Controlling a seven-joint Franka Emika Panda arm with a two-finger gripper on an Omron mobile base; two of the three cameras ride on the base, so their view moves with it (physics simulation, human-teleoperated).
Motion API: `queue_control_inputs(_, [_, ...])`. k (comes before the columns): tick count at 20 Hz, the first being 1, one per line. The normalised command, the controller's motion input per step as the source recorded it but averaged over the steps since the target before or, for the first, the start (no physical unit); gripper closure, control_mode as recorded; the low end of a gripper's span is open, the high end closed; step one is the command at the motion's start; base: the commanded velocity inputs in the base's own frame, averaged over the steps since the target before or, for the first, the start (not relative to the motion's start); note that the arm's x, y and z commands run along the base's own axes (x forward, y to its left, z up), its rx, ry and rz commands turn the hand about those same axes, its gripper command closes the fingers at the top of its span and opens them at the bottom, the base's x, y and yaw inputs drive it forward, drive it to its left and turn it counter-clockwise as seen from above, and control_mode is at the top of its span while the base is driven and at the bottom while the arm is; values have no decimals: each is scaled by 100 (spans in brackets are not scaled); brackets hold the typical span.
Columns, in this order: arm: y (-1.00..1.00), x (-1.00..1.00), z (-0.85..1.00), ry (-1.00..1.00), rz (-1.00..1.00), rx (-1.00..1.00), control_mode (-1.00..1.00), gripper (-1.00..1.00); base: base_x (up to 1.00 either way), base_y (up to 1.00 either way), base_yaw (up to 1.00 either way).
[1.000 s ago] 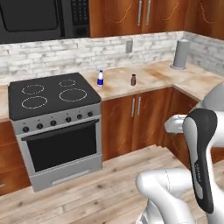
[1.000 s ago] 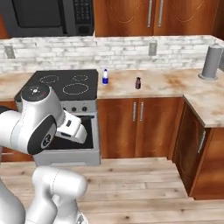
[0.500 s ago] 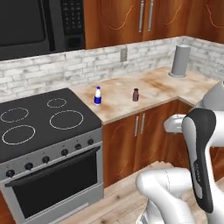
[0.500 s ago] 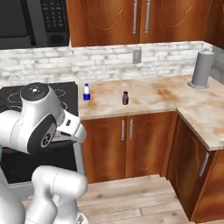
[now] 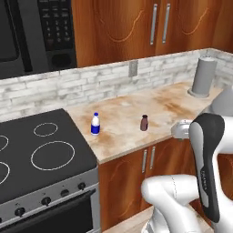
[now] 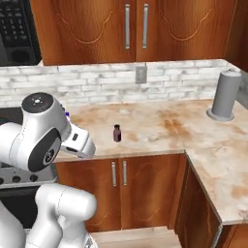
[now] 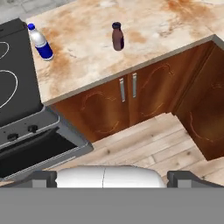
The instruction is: Place the drinks on the dining counter in a tight cluster.
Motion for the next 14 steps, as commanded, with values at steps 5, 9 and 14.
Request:
queue_control_inputs(5, [0,0,0,0,0,0,100,-100,100,-39,21])
queue_control_inputs(9, [0,0,0,0,0,0,100,-100,100,-8,6])
queue_control_inputs(14, [0,0,0,0,0,0,100,-100,34,0,0])
